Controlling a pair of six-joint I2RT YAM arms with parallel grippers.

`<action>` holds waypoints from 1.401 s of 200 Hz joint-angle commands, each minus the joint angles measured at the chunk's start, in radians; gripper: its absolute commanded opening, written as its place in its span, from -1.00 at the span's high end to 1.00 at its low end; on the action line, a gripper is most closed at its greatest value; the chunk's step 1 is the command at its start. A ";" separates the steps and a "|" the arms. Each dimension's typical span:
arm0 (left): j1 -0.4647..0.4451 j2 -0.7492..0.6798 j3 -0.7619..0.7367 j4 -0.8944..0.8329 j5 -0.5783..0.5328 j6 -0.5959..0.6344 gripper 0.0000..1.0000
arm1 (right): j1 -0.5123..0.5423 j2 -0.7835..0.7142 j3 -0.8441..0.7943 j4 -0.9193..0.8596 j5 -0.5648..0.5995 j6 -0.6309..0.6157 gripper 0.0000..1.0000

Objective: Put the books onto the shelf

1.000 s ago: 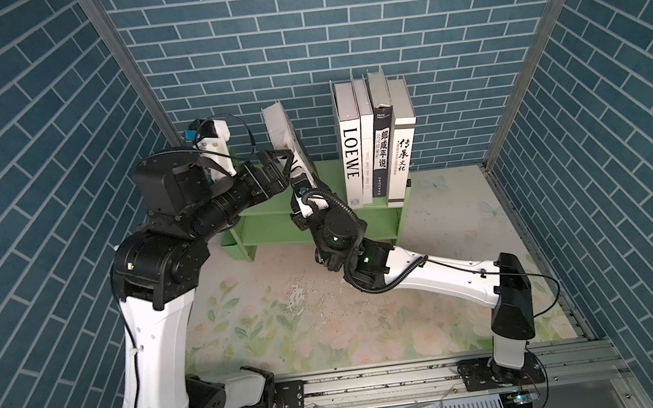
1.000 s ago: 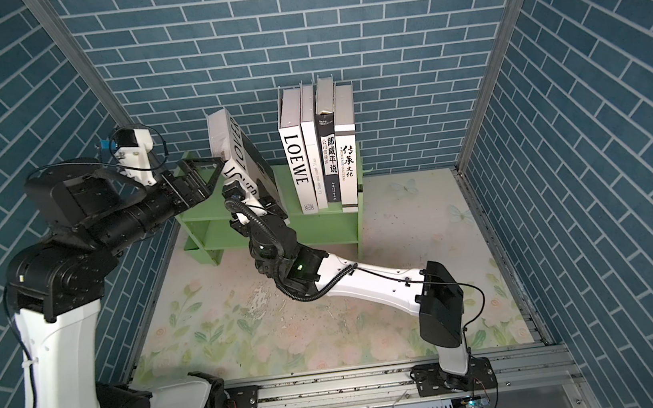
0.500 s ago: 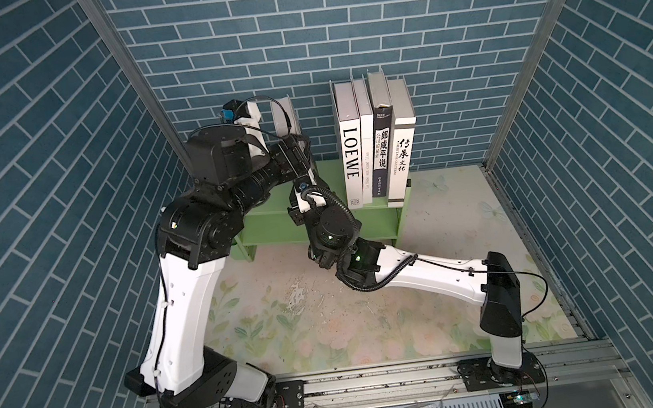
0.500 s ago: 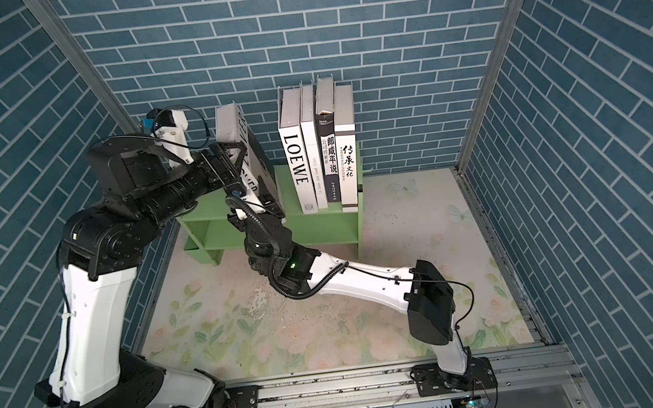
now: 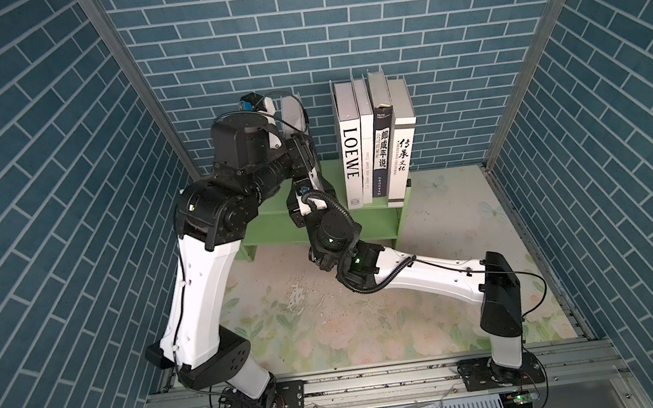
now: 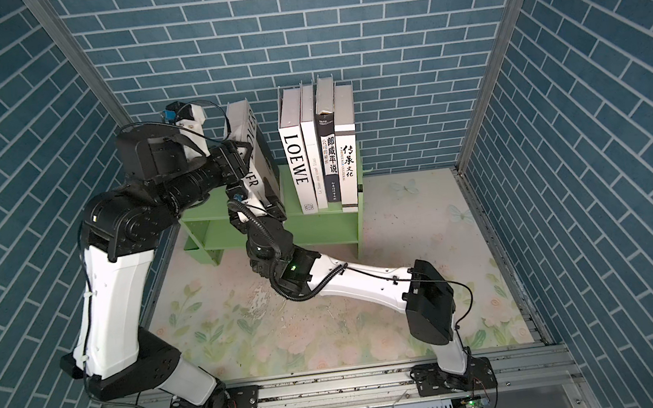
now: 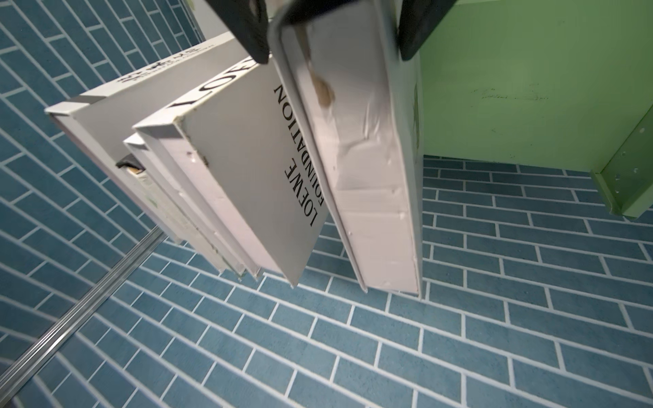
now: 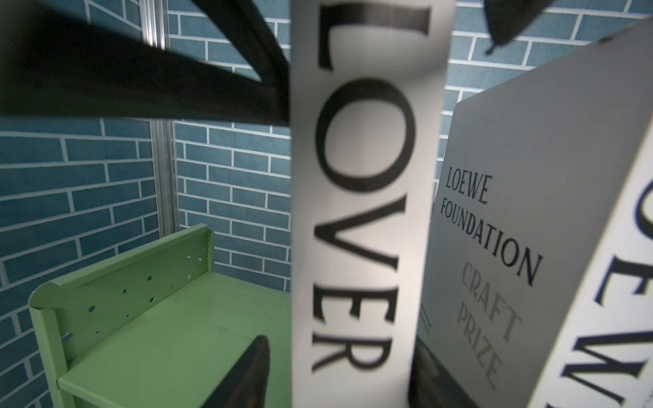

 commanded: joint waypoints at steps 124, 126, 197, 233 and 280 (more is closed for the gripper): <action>0.001 -0.044 -0.199 0.184 0.110 0.023 -0.15 | 0.031 -0.563 -0.465 -0.057 0.309 0.063 -0.60; 0.001 -0.043 -0.201 0.187 0.110 0.026 -0.15 | 0.033 -0.574 -0.471 -0.058 0.320 0.063 -0.60; -0.015 -0.031 -0.227 0.273 0.128 0.015 -0.18 | 0.054 -0.807 -0.538 -0.261 0.439 0.146 -0.54; -0.052 -0.002 -0.186 0.272 0.096 0.009 -0.29 | 0.052 -0.822 -0.549 -0.222 0.442 0.088 -0.55; -0.078 -0.022 -0.219 0.317 0.063 -0.008 -0.38 | 0.051 -0.851 -0.575 -0.196 0.447 0.074 -0.56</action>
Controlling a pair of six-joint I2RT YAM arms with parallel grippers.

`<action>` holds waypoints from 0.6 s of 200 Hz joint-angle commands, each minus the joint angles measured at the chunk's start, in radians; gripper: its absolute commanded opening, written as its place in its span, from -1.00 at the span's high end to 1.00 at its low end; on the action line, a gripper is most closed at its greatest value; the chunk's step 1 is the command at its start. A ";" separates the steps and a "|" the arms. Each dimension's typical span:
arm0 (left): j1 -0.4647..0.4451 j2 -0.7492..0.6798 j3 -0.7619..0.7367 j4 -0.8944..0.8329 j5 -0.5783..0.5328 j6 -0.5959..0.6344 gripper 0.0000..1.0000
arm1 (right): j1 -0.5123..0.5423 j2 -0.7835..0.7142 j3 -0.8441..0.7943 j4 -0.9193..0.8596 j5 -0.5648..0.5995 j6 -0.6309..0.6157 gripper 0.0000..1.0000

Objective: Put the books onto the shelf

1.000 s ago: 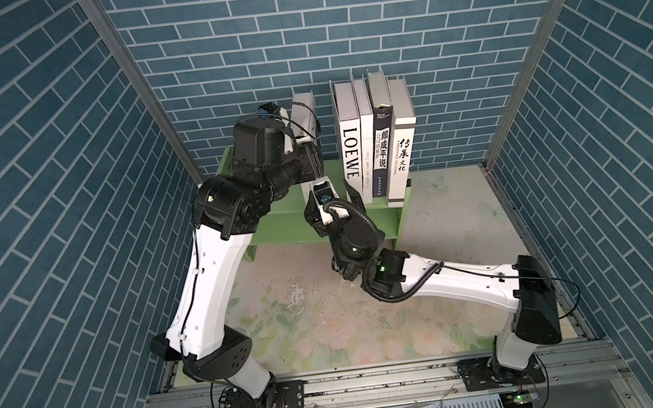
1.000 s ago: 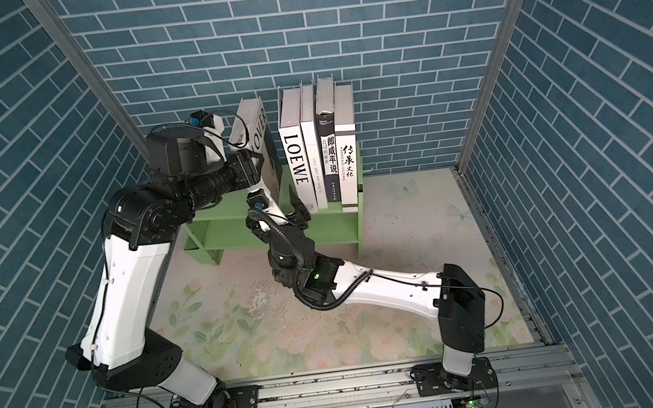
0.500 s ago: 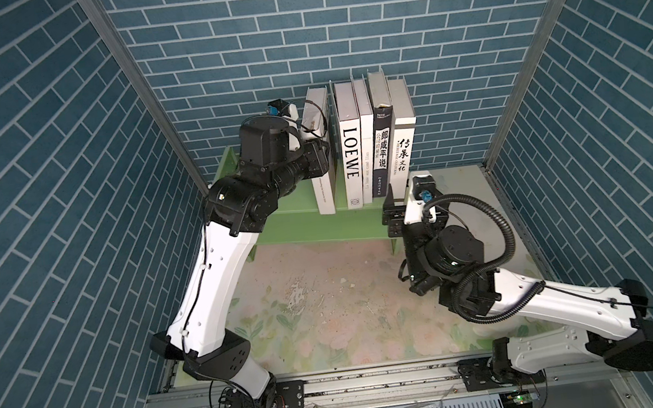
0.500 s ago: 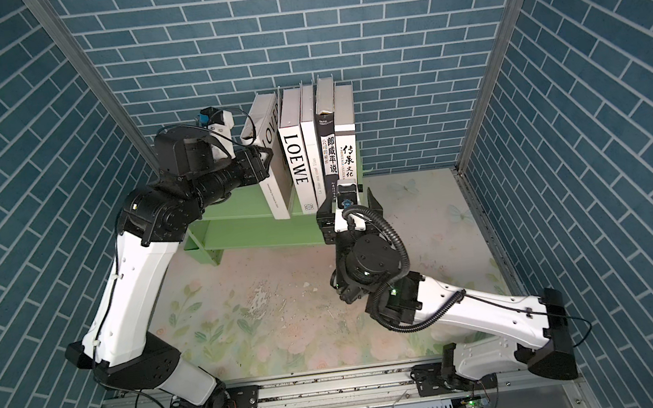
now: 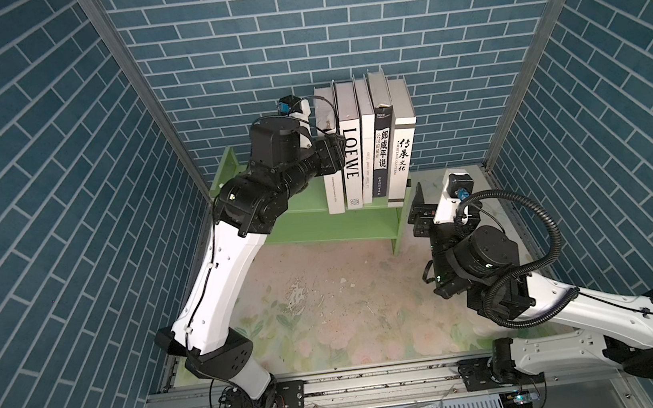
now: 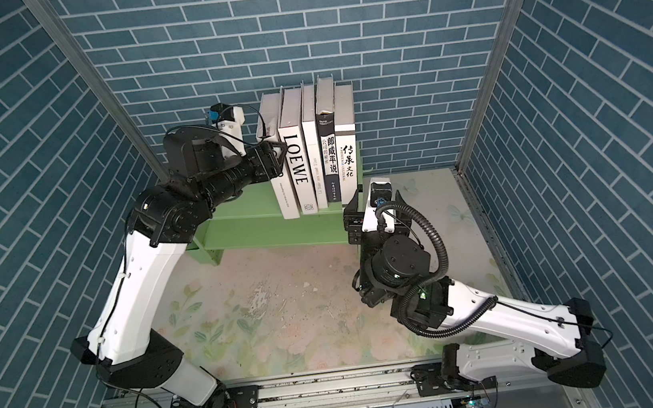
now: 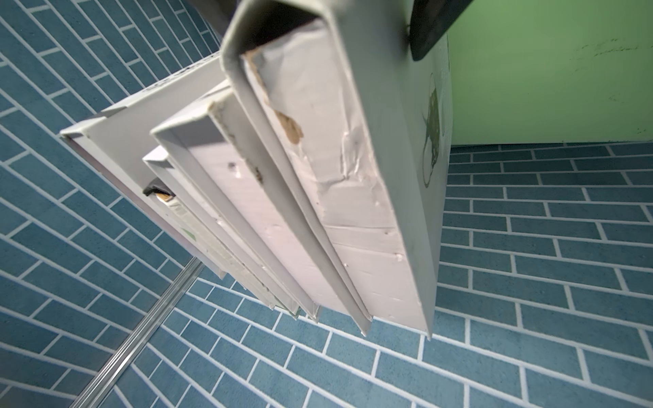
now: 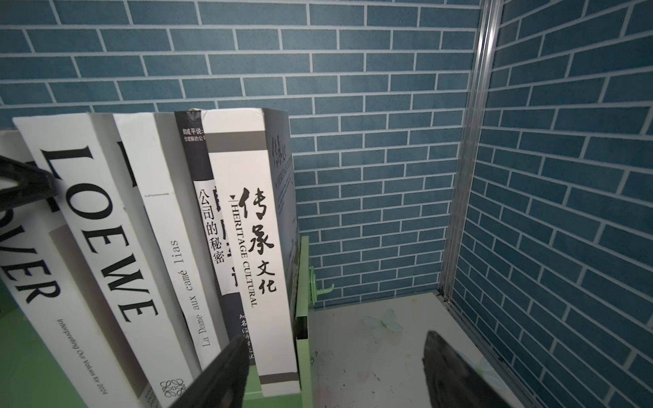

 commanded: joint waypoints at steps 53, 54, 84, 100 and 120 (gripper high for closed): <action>-0.011 -0.075 -0.089 0.091 -0.043 -0.005 -0.54 | 0.000 -0.059 -0.035 0.023 0.040 -0.035 -0.56; -0.011 -0.076 -0.090 0.091 -0.043 -0.003 -0.54 | 0.000 -0.060 -0.036 0.022 0.041 -0.035 -0.56; -0.010 -0.111 -0.110 0.093 -0.037 0.021 -0.67 | -0.001 -0.078 -0.038 0.008 0.040 -0.038 -0.56; -0.011 -0.140 -0.136 0.108 -0.018 0.036 -0.76 | -0.001 -0.091 -0.039 0.001 0.040 -0.042 -0.57; -0.010 -0.200 -0.196 0.148 0.026 0.059 -0.95 | -0.007 -0.111 -0.044 -0.001 0.040 -0.055 -0.57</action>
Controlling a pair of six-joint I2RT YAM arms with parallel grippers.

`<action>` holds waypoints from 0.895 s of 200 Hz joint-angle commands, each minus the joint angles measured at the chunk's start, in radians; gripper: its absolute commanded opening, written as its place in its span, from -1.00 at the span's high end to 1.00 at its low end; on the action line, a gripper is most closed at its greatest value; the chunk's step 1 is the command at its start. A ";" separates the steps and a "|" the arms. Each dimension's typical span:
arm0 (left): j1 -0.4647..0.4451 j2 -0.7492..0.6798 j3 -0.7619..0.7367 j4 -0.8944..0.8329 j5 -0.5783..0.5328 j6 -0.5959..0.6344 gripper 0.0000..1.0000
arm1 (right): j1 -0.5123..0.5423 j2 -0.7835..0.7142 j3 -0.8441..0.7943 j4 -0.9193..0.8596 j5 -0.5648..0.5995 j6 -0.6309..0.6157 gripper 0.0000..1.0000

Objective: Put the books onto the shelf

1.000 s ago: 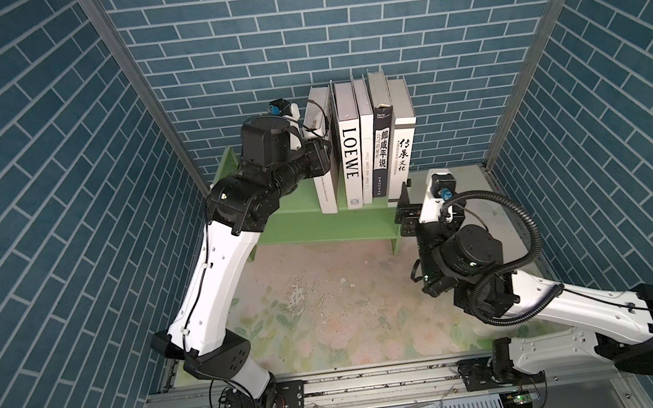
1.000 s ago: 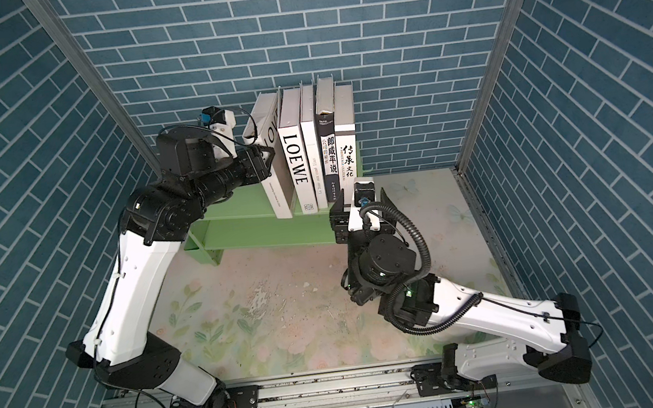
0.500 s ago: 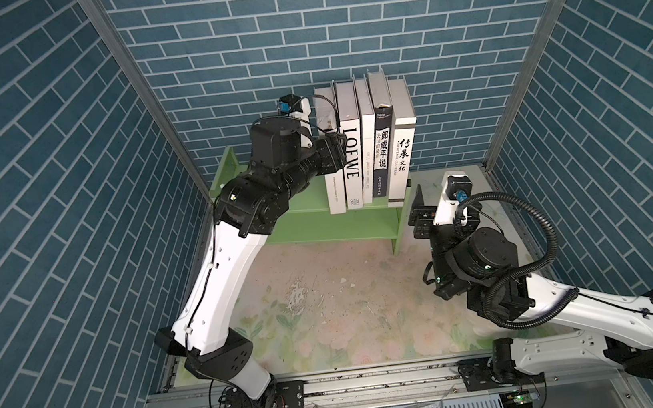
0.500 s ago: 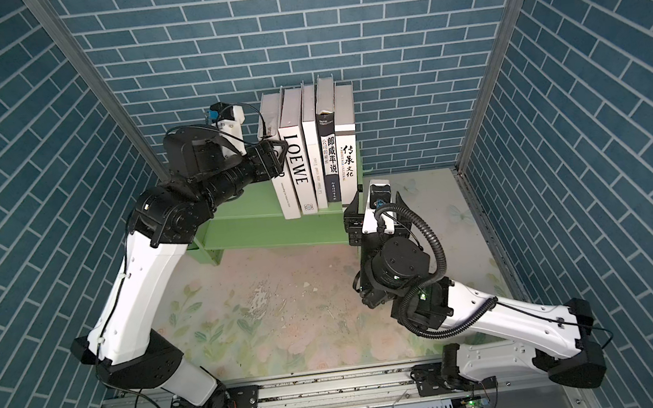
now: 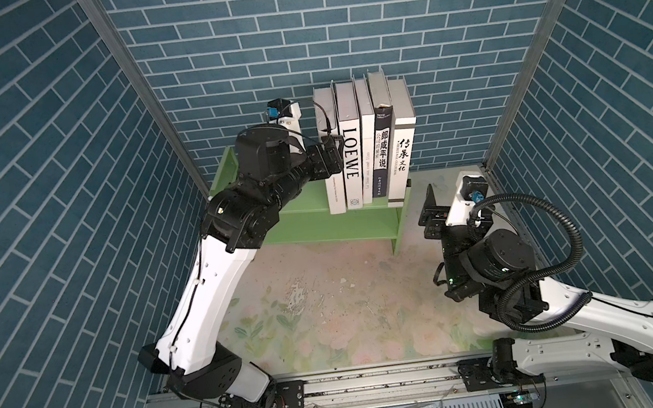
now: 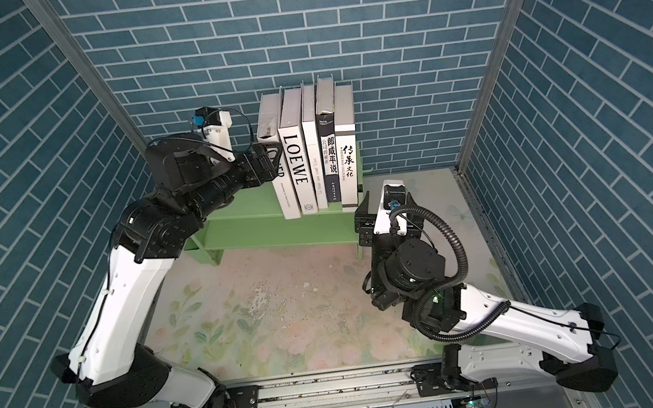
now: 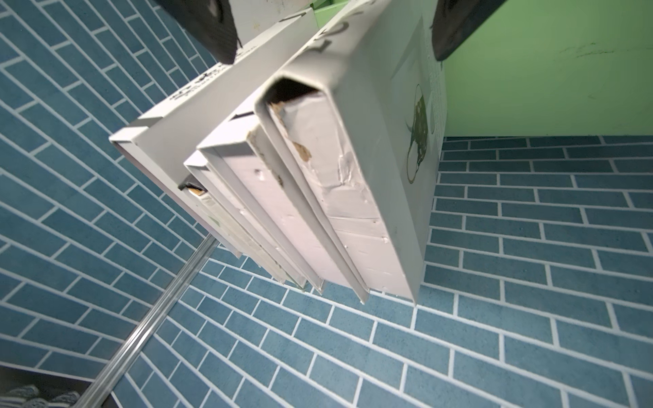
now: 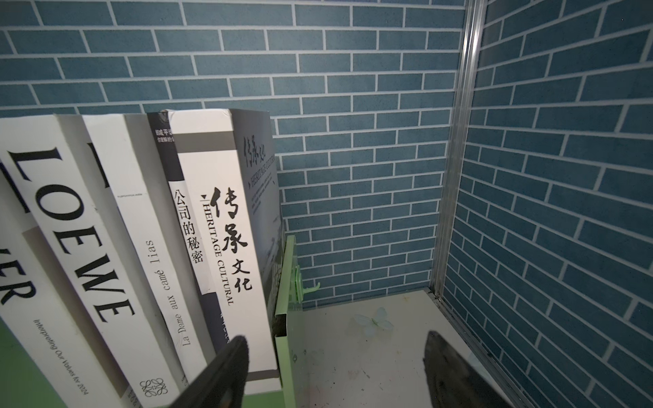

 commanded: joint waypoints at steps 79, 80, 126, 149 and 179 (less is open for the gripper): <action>0.019 -0.387 -0.541 0.002 -0.452 0.197 -0.99 | -0.191 -0.194 -0.021 -0.552 0.020 0.283 -0.92; 0.020 -0.391 -0.550 0.006 -0.460 0.199 -0.99 | -0.197 -0.195 -0.020 -0.573 0.018 0.298 -0.92; 0.265 -0.488 -1.001 0.209 -0.445 0.155 -0.99 | -0.546 -0.099 0.017 -0.974 -0.323 0.553 -0.97; 0.310 -0.487 -1.205 0.451 -0.452 0.204 -0.99 | -0.743 0.044 -0.032 -0.940 -0.457 0.548 -0.97; 0.314 -0.453 -1.405 0.727 -0.500 0.305 -0.99 | -0.989 0.128 -0.198 -0.742 -0.641 0.535 -0.97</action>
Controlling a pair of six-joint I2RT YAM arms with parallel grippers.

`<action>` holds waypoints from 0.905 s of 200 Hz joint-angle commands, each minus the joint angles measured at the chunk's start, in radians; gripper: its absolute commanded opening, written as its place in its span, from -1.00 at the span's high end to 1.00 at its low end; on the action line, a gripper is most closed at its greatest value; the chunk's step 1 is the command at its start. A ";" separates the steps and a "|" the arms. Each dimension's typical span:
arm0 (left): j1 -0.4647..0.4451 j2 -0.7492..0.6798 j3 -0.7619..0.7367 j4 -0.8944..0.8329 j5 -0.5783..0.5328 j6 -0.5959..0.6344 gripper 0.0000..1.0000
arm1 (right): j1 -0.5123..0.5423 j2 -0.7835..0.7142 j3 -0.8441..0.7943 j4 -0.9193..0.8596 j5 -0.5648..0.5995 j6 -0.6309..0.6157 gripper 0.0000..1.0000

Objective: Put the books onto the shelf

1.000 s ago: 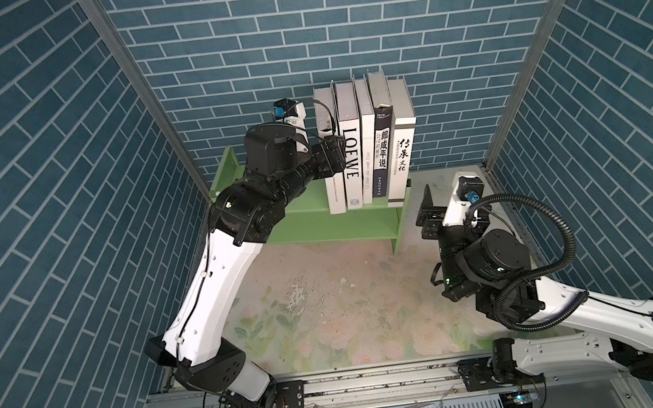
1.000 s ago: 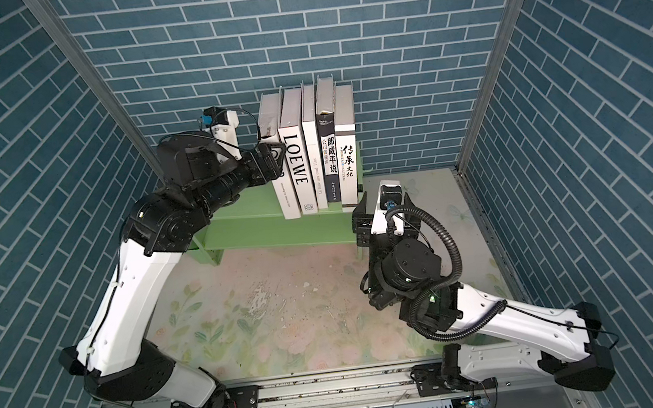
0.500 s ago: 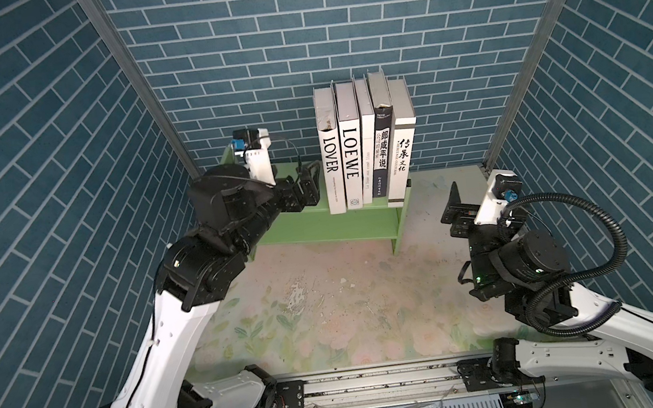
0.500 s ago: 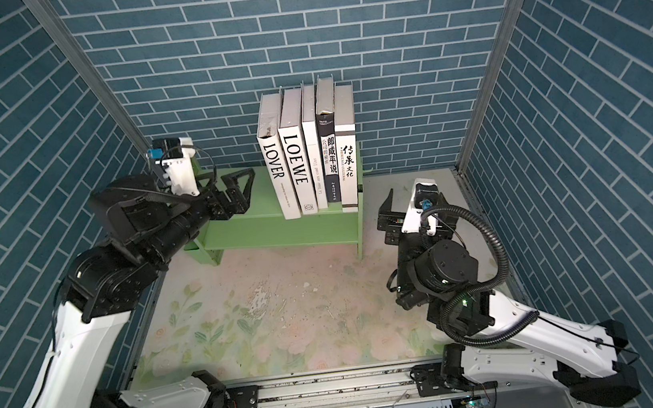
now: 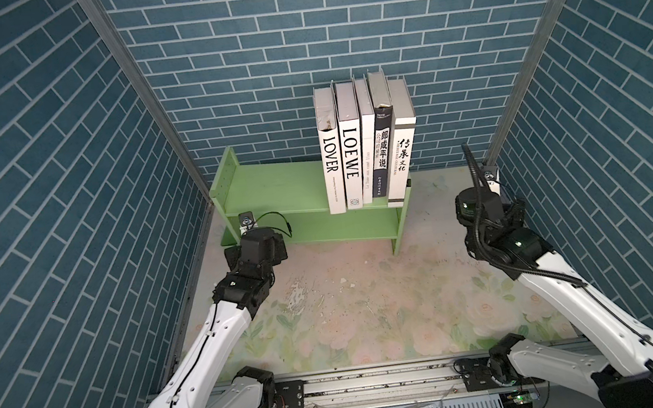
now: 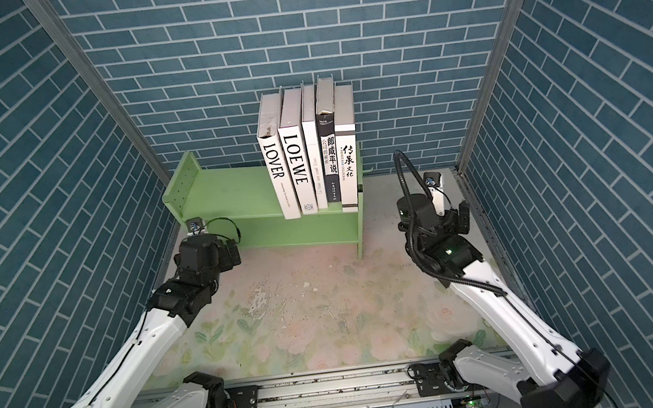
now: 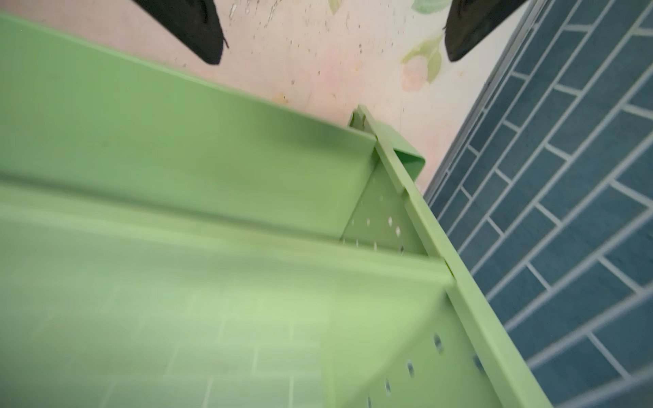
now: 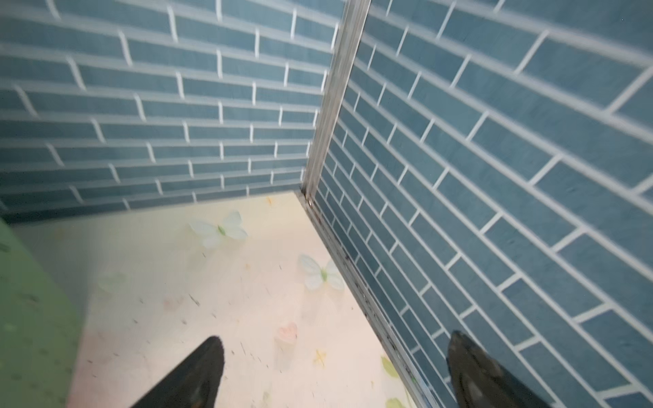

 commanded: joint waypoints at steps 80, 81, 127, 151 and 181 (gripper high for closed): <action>0.058 0.184 -0.253 0.567 0.039 0.233 -0.99 | -0.469 0.060 -0.557 0.739 -0.413 -0.083 -0.97; 0.059 0.185 -0.254 0.571 0.043 0.238 -0.99 | -0.469 0.063 -0.562 0.749 -0.414 -0.086 -0.97; 0.059 0.204 -0.434 0.808 0.089 0.288 -0.99 | -0.502 0.217 -0.665 1.091 -0.524 -0.102 -0.97; 0.083 0.288 -0.457 1.012 0.106 0.312 -0.99 | -0.502 0.217 -0.662 1.084 -0.661 -0.138 -0.98; 0.094 0.389 -0.400 1.033 0.160 0.430 -0.99 | -0.473 0.251 -0.691 1.216 -0.775 -0.135 -0.98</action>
